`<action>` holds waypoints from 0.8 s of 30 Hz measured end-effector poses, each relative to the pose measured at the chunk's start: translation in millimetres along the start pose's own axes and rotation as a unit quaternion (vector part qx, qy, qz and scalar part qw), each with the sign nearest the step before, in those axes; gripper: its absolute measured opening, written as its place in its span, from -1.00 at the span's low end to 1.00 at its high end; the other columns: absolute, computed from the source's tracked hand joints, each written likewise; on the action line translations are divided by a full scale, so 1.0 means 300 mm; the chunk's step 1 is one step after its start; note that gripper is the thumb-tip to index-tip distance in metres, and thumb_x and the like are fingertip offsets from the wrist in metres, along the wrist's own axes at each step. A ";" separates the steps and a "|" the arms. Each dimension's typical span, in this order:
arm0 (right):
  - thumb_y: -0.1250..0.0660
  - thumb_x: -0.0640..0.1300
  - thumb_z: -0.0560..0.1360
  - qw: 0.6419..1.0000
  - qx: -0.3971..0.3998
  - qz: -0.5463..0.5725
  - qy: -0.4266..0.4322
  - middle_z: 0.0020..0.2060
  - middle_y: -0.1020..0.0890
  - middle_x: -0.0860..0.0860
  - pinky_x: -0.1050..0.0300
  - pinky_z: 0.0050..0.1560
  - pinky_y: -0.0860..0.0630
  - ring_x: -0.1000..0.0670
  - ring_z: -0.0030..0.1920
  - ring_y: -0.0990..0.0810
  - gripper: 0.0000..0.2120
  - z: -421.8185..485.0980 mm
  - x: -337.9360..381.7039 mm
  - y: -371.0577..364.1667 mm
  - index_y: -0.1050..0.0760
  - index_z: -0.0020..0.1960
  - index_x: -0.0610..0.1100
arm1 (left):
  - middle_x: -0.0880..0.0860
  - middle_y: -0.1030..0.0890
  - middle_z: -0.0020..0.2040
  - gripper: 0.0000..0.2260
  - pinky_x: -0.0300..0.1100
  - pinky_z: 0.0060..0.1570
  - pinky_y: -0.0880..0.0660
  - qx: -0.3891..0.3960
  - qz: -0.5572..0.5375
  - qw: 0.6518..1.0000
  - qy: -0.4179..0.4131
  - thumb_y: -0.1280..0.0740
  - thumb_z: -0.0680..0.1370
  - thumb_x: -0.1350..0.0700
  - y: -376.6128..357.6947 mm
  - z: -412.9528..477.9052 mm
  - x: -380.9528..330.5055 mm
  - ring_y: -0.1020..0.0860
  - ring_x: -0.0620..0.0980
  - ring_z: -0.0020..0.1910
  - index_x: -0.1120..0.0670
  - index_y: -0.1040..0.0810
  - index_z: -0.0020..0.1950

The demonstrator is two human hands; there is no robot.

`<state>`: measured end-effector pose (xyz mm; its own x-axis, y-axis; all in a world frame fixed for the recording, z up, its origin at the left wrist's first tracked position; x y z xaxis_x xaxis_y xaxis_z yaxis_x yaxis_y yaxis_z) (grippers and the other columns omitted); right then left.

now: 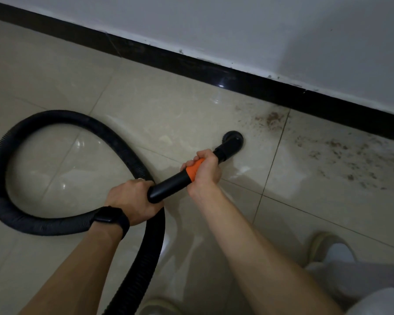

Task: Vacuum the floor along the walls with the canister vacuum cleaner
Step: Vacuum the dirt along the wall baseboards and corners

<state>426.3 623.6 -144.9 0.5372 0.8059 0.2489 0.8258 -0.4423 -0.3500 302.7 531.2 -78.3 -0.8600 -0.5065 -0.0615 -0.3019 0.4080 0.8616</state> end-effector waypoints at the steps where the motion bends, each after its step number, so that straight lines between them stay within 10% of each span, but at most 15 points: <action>1: -0.31 -0.34 0.42 1.000 -0.002 0.003 0.000 -0.46 -0.46 0.00 0.15 -0.43 -0.45 0.02 -0.54 -0.40 -0.88 -0.002 -0.003 0.006 -0.42 -0.12 -0.18 | -0.08 -0.53 -0.17 -0.80 -0.14 -0.19 -0.47 0.001 0.004 1.000 -0.002 -0.34 0.44 -0.20 0.002 0.000 0.001 -0.58 0.02 -0.14 -0.11 -0.51 -0.10; 24: -0.30 -0.33 0.41 0.998 0.048 -0.027 0.016 -0.45 -0.44 0.00 0.18 -0.44 -0.42 0.03 -0.54 -0.38 -0.87 0.068 0.166 -0.083 -0.40 -0.25 -0.16 | -0.05 -0.54 -0.22 -0.83 -0.15 -0.24 -0.46 0.002 -0.050 0.999 0.002 -0.34 0.45 -0.15 0.013 0.102 -0.122 -0.55 0.02 -0.23 -0.09 -0.51 -0.10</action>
<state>429.0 682.7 -142.4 0.4981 0.8141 0.2985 0.8344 -0.3564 -0.4203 320.3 574.5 -88.2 -0.8235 -0.5485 -0.1451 -0.3882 0.3582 0.8491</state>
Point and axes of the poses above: each hand's wrist, its own z-axis towards the middle knuckle, its own y-axis out of the back of the hand, x = y × z, the point moved 8 cm from there along z, towards the middle knuckle
